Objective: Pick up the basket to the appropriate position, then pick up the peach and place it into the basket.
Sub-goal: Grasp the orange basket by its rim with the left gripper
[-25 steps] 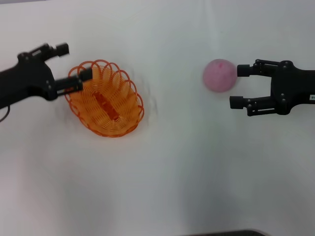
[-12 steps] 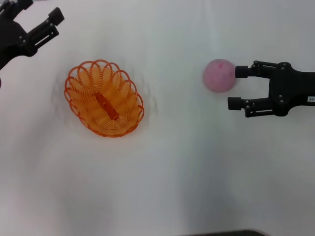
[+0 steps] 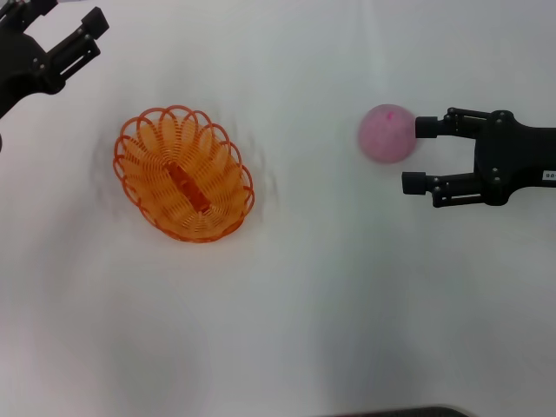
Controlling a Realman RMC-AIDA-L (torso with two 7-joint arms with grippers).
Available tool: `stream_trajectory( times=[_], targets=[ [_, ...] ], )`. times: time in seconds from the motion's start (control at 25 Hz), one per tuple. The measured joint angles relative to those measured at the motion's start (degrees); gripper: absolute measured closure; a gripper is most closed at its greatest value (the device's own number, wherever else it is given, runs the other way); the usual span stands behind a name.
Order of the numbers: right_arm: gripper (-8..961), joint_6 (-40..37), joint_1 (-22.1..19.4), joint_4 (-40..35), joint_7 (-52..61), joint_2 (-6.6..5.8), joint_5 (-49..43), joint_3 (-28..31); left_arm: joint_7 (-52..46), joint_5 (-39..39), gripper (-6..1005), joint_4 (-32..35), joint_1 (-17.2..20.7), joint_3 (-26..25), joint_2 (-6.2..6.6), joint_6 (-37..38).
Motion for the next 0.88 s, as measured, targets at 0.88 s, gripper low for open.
stream_trajectory(
  times=[0.88],
  targets=[
    [7,0.08,0.52,-0.02,0.09,-0.24,-0.10,0.01,-49.69,37.99,193,27.60,-6.15,12.27,0.72,-10.37]
  ],
)
